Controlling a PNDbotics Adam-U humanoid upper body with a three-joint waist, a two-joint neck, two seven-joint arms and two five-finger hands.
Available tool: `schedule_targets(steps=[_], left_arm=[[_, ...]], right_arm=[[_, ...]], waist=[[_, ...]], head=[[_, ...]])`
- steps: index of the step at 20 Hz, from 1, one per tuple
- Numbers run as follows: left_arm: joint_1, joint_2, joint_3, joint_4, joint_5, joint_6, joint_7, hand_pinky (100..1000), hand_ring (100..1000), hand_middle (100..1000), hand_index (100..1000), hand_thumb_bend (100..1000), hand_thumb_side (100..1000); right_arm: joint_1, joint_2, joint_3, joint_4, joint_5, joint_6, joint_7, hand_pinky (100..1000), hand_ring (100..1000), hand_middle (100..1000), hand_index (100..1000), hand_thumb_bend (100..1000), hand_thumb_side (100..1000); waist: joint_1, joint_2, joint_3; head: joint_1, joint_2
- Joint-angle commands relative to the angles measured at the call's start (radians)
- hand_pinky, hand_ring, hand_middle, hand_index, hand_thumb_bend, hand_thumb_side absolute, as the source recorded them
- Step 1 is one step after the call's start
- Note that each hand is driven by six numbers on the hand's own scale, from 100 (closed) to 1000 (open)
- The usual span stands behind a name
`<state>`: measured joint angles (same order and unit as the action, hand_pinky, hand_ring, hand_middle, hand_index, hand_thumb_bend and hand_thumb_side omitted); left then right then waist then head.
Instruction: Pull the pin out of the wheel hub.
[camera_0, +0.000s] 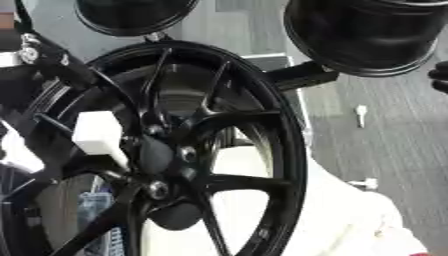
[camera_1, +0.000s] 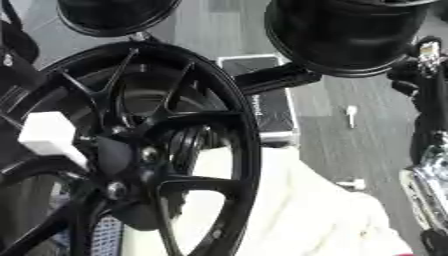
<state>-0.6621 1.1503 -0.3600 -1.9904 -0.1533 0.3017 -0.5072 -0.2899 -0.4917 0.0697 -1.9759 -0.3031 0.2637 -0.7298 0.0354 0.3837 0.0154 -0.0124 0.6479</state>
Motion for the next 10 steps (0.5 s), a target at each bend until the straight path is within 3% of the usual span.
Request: schedule_targets(steps=[1,10], left_arm=[[-0.022,0.011,-0.019,-0.010,-0.005,0.046,0.052,765,748,688,862,908,270],[-0.044,-0.012,-0.070,-0.010,-0.057,0.087,0.048,787,772,737,860,917,266]], right_arm=[[-0.010,-0.018,-0.001,-0.022,-0.006,0.000,0.004,755,664,548,716,100,805],[-0.010,-0.015,0.001,-0.021,-0.015,-0.001,0.007,755,664,548,716,100,808]], waist=[[-0.003,-0.016,0.001],[-0.010,-0.007,0.001]], head=[[0.002,-0.017],[0.004,-0.027]])
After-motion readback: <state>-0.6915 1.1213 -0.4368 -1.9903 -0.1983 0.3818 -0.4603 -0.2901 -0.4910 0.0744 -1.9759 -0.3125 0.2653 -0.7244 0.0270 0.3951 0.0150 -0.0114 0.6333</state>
